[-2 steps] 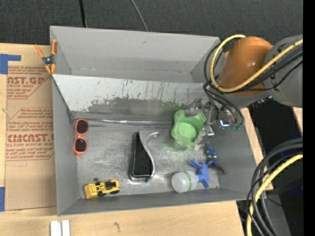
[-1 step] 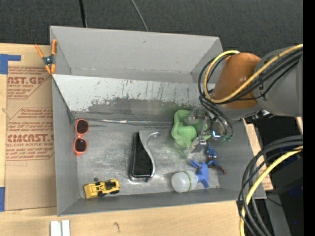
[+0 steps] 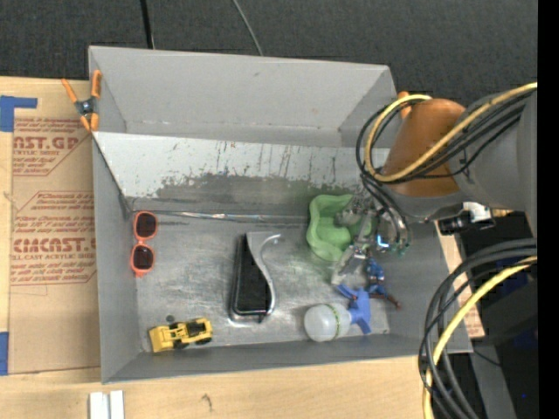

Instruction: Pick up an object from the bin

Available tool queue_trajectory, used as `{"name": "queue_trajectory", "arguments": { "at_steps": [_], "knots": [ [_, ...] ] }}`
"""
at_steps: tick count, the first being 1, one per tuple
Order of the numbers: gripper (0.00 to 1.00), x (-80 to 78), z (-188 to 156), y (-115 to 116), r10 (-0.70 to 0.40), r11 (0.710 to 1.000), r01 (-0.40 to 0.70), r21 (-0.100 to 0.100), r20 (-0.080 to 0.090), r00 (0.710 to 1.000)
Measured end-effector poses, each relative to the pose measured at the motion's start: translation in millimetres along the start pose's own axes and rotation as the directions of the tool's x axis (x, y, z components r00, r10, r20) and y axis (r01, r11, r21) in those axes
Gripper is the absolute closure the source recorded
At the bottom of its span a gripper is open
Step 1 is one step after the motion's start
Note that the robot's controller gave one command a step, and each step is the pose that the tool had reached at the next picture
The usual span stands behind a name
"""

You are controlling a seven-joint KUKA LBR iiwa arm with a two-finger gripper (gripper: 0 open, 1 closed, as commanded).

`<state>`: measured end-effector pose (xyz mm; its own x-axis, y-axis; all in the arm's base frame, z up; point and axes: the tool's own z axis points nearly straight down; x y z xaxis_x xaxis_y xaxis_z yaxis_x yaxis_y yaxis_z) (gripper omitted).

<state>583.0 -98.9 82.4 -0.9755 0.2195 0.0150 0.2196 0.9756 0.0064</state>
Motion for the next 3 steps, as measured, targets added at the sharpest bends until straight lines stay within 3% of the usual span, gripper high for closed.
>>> {"name": "queue_trajectory", "arguments": {
  "at_steps": [1, 2, 3],
  "knots": [
    [1.00, -6.0, 0, -22, 0.135, 0.991, -0.135, 0.002, 0.006, 0.991],
    [1.00, -5.7, 0, -20, 0.142, 0.990, -0.142, 0.003, 0.007, 0.990],
    [1.00, 4.5, -29, -24, 0.164, 0.987, -0.164, 0.003, 0.003, 0.987]
  ]
}}
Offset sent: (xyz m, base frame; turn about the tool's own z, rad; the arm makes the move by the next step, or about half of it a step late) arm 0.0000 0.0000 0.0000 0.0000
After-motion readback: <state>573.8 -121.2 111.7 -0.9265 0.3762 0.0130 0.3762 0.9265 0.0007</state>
